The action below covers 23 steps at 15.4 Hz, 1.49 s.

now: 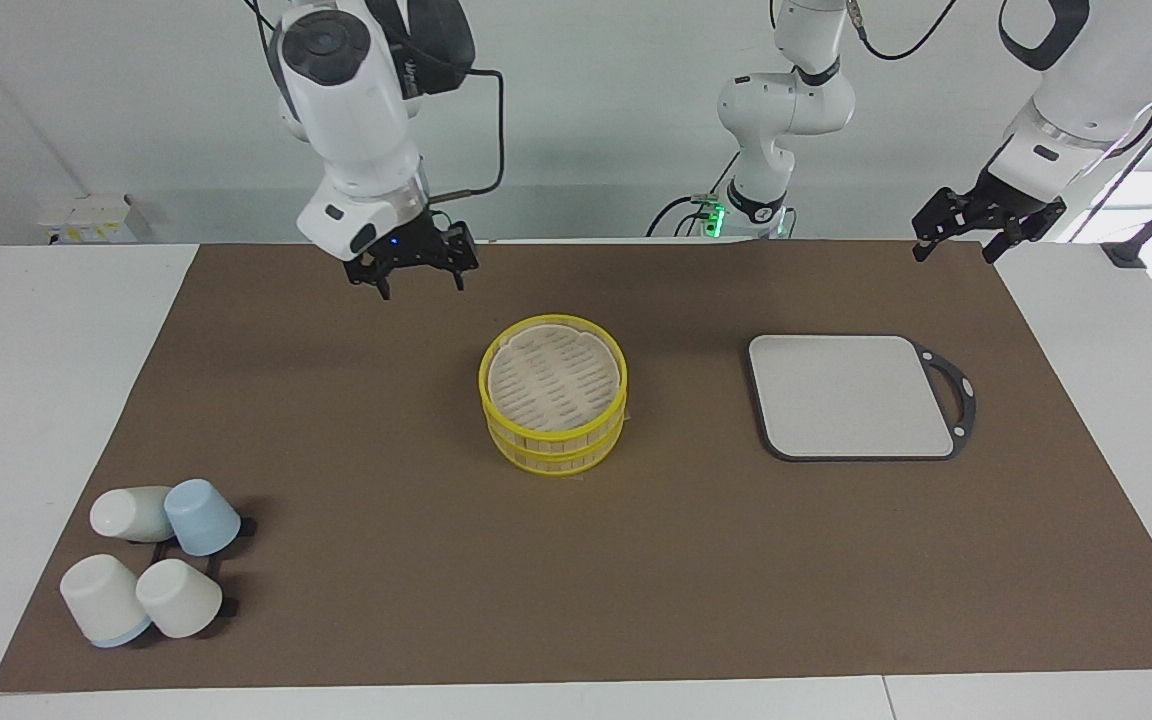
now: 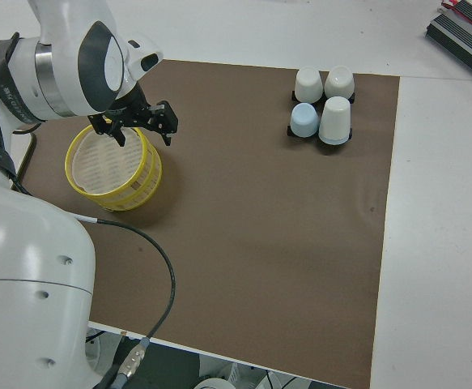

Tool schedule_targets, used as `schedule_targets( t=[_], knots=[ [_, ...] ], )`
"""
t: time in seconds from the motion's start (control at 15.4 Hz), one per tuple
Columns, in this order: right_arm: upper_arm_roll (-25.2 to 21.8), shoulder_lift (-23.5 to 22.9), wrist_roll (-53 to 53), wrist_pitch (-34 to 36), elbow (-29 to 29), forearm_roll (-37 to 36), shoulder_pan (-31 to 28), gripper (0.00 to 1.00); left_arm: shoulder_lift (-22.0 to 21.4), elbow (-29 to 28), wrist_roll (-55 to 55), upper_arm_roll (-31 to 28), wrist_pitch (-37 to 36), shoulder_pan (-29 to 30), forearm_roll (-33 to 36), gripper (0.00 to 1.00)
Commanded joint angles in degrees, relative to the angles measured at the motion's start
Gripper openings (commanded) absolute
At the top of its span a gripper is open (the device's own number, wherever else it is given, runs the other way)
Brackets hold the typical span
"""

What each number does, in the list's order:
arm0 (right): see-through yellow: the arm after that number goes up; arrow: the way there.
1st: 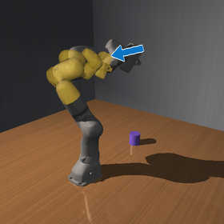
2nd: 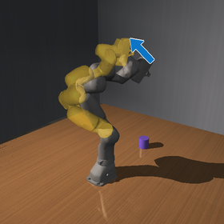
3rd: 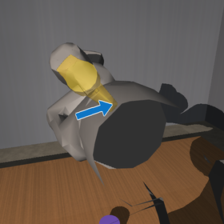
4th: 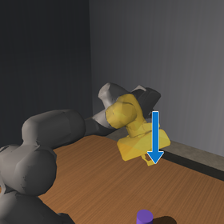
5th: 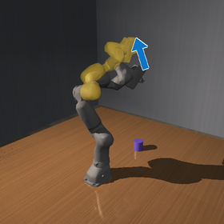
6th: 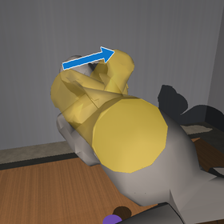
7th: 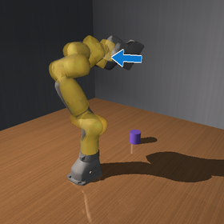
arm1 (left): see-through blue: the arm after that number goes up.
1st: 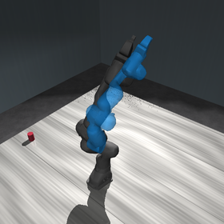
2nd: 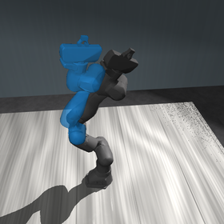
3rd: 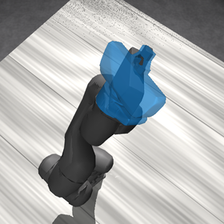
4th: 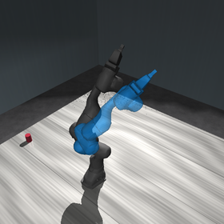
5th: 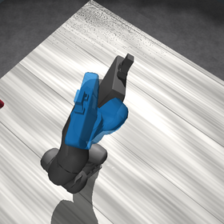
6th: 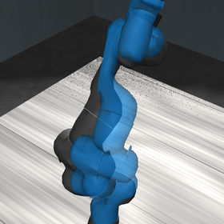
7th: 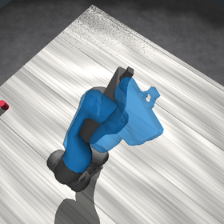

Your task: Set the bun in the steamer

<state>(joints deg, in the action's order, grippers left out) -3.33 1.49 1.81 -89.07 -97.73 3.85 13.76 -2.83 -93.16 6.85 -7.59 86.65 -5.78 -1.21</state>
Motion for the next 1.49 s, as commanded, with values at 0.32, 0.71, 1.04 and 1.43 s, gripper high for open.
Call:
schedule_targets(
  t=[0.32, 0.71, 1.04, 1.43],
  knots=[
    [1.48, -0.61, 3.2, -3.75, -0.45, -2.35, -4.44, 1.0, 0.9, 1.58, -0.26, -0.14, -1.05, -1.25, 1.74, 1.0],
    [1.66, -1.14, 3.2, -3.31, 0.35, -4.38, -5.14, 1.0, 0.9, 1.58, -0.26, -0.14, -1.05, -1.16, 1.92, 1.0],
    [6.91, -1.05, 3.46, -2.25, 0.35, -6.31, -10.58, 1.0, 0.9, 1.58, -0.26, -0.14, -0.96, -1.16, 1.92, 1.0],
    [7.81, -1.31, 3.29, -1.9, 1.05, -5.7, -12.7, 1.0, 0.9, 1.58, -0.35, -0.14, -0.96, -1.16, 1.92, 1.0]
  ],
)
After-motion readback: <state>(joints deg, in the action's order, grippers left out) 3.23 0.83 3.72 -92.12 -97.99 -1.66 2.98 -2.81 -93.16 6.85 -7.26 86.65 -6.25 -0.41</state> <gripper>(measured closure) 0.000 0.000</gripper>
